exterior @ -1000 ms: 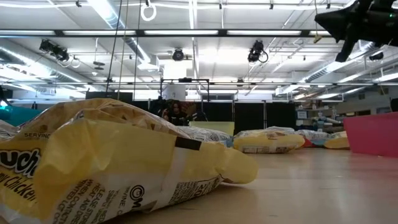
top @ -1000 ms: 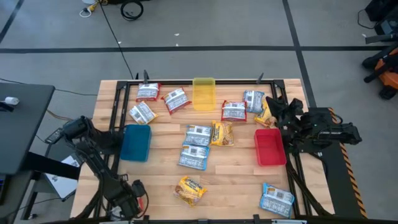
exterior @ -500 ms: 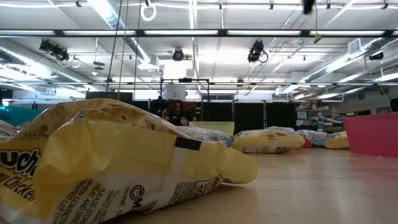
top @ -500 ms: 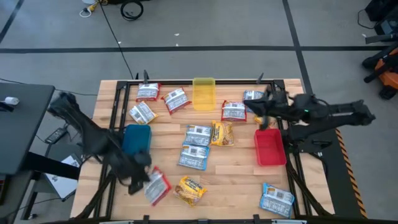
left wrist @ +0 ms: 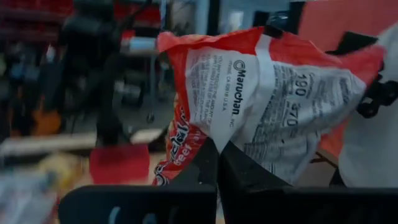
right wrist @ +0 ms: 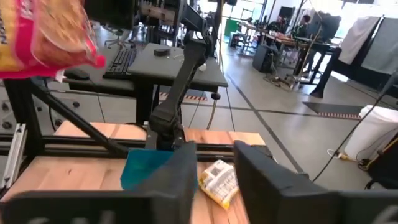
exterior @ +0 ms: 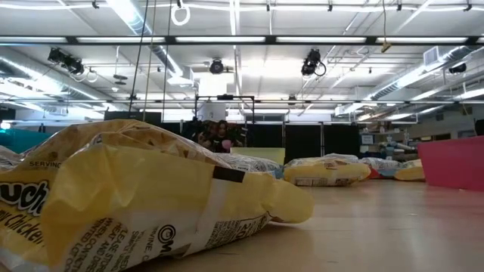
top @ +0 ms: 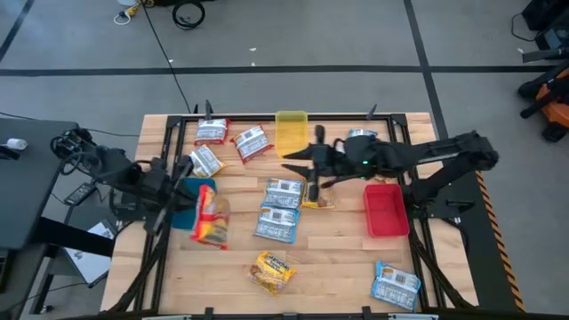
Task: Sort Maruchan noodles
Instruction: Put the bottom left red noodle pack into the yellow bin
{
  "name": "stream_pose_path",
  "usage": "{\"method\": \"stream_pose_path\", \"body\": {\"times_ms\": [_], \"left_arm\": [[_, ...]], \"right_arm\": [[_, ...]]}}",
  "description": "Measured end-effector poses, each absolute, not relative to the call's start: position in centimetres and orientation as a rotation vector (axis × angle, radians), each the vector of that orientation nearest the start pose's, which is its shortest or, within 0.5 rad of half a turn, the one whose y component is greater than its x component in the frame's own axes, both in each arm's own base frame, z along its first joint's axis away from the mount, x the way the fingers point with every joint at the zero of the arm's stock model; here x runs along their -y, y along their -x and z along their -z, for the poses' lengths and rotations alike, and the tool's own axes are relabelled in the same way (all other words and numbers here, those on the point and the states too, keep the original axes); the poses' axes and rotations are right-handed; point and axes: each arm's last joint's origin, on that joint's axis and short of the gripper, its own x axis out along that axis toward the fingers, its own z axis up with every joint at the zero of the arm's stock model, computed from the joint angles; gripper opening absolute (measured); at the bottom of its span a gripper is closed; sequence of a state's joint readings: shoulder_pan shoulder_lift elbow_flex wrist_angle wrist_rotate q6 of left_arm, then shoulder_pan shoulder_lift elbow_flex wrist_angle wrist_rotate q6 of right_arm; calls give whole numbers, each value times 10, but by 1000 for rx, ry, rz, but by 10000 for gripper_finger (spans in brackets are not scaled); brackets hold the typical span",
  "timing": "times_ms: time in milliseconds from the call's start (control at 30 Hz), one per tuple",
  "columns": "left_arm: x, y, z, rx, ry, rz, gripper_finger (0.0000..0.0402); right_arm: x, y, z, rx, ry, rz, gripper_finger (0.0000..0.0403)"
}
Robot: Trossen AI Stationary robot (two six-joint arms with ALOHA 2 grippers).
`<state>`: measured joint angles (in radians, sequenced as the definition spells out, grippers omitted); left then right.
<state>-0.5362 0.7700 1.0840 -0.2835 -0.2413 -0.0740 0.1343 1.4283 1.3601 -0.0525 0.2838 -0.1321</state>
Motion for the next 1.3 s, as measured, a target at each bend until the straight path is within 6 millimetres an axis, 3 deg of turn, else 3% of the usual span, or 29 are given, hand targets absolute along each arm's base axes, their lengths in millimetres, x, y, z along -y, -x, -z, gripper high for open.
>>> {"method": "stream_pose_path", "body": {"times_ms": [233, 433, 633, 967, 1300], "left_arm": [[46, -129, -428, 91, -82, 209, 1], [15, -154, -422, 32, -9, -95, 1], [-30, -189, -400, -71, 338, -332, 1], [-96, -253, -335, -343, 849, -316, 2], [-138, -272, -296, -467, 1024, -218, 3]], "right_arm": [[-30, -361, -388, -118, 126, 87, 243], [-25, -363, -389, -103, 208, 129, 297], [-30, -353, -391, -212, 564, 226, 304], [-30, -346, -365, -563, 1260, 112, 300], [-12, -337, -344, -802, 1482, -118, 291]]}}
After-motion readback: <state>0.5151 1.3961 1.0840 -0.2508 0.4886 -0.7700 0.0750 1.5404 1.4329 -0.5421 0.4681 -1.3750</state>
